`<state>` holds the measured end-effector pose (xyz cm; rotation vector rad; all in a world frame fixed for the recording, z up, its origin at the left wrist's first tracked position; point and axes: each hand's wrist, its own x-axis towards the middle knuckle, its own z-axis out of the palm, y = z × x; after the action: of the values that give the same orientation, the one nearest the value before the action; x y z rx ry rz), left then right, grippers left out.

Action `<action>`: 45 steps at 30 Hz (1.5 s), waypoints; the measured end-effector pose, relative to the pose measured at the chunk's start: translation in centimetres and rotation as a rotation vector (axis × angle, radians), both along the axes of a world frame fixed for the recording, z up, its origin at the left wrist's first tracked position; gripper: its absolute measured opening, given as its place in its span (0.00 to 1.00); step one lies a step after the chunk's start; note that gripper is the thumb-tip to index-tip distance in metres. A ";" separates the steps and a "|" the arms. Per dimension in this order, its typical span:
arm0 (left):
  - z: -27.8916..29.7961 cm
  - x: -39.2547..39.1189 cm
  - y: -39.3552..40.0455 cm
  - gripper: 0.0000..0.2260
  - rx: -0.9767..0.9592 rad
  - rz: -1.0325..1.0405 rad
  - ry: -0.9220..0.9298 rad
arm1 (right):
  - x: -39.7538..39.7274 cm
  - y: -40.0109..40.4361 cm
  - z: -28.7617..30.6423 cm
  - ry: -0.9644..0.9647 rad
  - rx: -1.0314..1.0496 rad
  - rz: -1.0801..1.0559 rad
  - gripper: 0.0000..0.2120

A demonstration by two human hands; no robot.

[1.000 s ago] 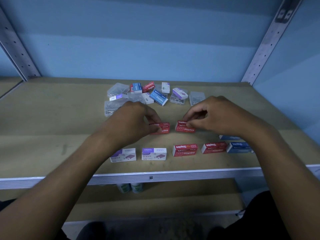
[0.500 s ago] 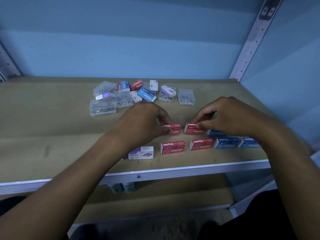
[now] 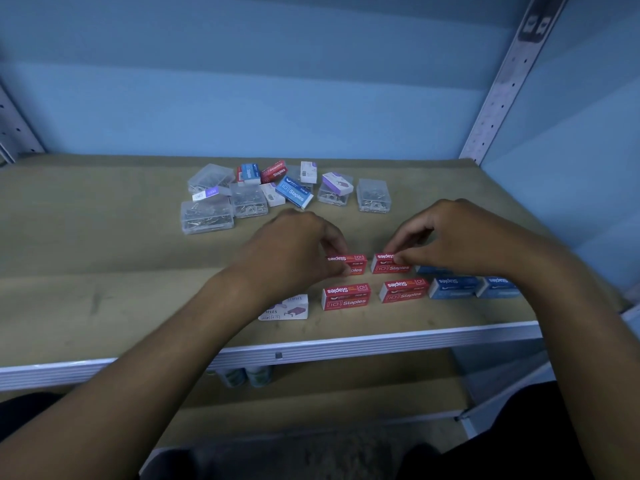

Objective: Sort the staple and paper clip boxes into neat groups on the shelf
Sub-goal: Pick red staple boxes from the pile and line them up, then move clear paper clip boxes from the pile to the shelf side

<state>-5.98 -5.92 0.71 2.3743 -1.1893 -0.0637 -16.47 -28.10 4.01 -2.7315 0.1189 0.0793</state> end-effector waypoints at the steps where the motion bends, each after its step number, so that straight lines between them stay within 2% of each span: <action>1: 0.0 0.0 0.1 0.15 0.005 -0.009 -0.007 | 0.0 0.1 0.0 0.003 0.000 -0.008 0.04; 4: 0.2 0.1 0.6 0.21 -0.002 -0.016 -0.040 | 0.2 0.5 0.2 -0.018 0.011 -0.029 0.07; 10: 0.0 1.5 2.1 0.20 -0.041 0.054 -0.050 | 1.4 1.1 -0.2 -0.130 0.013 -0.094 0.06; 18: 0.7 3.6 5.8 0.32 0.165 0.328 -0.169 | 3.9 1.2 -1.3 -0.112 -0.054 -0.214 0.26; 24: 0.5 4.1 7.5 0.37 0.312 0.452 -0.145 | 6.4 0.7 -2.8 -0.045 -0.088 -0.270 0.38; 26: 0.3 4.2 7.9 0.37 0.339 0.455 -0.109 | 6.8 0.7 -3.0 -0.020 -0.090 -0.281 0.37; 29: 0.1 4.2 8.3 0.34 0.314 0.430 -0.086 | 7.1 1.0 -3.1 0.010 -0.100 -0.275 0.31; 33: 0.3 4.1 8.6 0.27 0.280 0.384 -0.116 | 7.0 1.2 -2.8 -0.036 -0.118 -0.269 0.23; 36: 0.2 4.2 8.9 0.20 0.173 0.301 -0.120 | 6.8 1.4 -2.6 -0.096 -0.098 -0.270 0.13; 39: 0.2 3.9 8.7 0.17 0.083 0.229 -0.112 | 6.6 1.9 -2.4 -0.145 -0.075 -0.265 0.13; 45: -0.2 3.9 8.4 0.15 0.031 0.158 -0.154 | 6.2 2.7 -2.5 -0.164 -0.025 -0.265 0.16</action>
<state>-2.04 2.51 0.52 2.5299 -1.0706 0.1559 -10.23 -25.40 1.55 -2.7064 0.4348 -0.2217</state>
